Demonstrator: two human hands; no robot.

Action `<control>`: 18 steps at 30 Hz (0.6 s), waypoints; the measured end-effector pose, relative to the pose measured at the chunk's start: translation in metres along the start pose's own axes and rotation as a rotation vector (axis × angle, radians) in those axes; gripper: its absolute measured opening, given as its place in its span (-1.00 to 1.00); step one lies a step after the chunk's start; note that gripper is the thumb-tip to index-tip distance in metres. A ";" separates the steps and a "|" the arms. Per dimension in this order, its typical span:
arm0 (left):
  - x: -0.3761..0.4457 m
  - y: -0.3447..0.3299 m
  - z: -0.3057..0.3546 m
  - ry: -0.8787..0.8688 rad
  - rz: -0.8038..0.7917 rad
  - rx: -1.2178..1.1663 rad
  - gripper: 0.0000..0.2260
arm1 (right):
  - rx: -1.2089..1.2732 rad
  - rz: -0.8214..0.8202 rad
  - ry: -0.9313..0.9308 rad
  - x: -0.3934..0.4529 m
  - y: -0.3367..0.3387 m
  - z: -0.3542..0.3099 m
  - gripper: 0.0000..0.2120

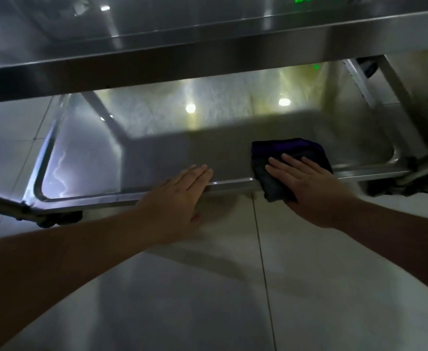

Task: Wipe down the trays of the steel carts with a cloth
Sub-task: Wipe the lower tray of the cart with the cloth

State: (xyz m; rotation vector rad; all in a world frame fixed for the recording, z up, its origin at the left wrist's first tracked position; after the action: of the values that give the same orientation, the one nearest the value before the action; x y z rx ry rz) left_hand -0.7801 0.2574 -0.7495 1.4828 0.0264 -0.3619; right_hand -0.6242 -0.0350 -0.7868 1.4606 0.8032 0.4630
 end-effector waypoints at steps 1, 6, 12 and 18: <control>0.004 -0.001 0.004 -0.016 -0.001 -0.008 -0.17 | 0.000 -0.008 -0.013 -0.004 0.002 0.010 -0.30; 0.029 -0.010 0.023 -0.105 -0.014 -0.015 -0.13 | -0.020 -0.034 -0.120 -0.032 0.008 0.061 -0.30; 0.074 -0.019 0.064 -0.188 0.066 -0.017 -0.14 | 0.061 -0.068 -0.302 -0.058 0.008 0.114 -0.20; 0.117 -0.026 0.096 -0.226 0.146 -0.008 -0.19 | 0.142 -0.075 -0.465 -0.055 0.006 0.124 -0.11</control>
State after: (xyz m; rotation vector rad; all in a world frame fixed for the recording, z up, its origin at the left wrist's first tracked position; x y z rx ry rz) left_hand -0.6954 0.1372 -0.7930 1.4186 -0.2587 -0.4083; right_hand -0.5708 -0.1593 -0.7793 1.5822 0.5212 0.0015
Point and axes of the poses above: each hand's wrist, its own x-axis towards the middle knuckle, its own y-axis out of the back of the hand, z = x × y, the point moved 1 cm from there along x, towards the middle knuckle, and after that the axes turned 6 degrees about -y, right-handed, at the moved point
